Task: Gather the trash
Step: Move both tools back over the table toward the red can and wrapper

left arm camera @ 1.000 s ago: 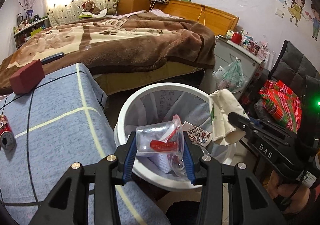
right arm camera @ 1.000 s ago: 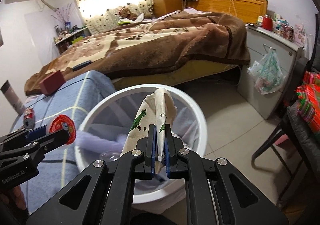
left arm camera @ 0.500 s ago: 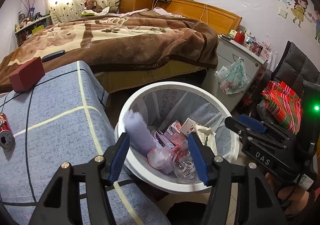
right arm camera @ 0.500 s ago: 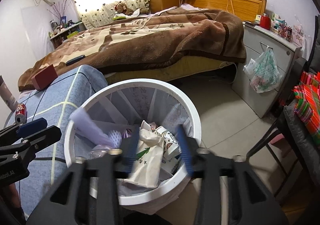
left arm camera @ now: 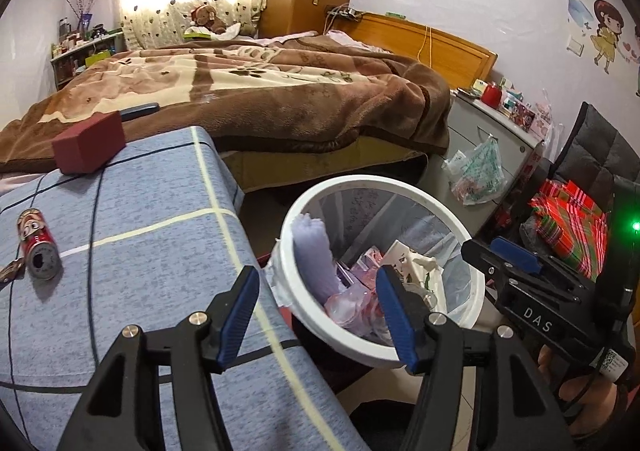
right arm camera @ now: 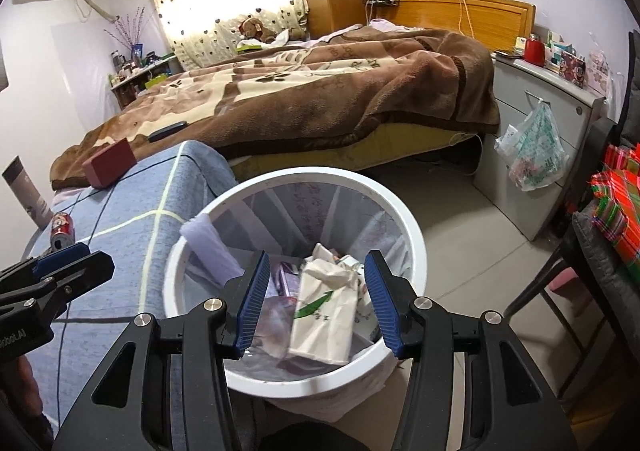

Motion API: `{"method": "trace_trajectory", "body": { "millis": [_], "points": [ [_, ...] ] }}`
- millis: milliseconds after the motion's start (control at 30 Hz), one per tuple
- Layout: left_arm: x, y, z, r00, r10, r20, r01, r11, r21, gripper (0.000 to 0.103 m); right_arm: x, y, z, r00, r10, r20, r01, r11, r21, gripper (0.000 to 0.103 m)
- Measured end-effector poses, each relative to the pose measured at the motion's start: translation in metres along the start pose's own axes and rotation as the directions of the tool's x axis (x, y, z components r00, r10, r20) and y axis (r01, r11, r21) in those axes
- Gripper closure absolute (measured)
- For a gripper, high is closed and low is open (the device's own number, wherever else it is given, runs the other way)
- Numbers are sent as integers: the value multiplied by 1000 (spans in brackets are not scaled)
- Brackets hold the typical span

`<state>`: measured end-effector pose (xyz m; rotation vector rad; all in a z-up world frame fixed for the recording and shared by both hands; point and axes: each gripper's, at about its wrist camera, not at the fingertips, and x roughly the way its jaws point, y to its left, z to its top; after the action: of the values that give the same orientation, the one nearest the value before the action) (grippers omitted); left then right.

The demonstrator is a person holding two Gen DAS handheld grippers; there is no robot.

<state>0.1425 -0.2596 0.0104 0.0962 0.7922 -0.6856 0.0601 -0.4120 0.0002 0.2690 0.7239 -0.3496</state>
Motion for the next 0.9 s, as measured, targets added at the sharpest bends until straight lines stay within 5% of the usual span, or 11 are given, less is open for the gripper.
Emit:
{"method": "trace_trajectory", "body": {
  "millis": [900],
  "points": [
    [-79, 108, -29, 977, 190, 97, -175, 974, -142, 40, -14, 104, -5, 984, 172, 36, -166, 976, -142, 52]
  ]
}}
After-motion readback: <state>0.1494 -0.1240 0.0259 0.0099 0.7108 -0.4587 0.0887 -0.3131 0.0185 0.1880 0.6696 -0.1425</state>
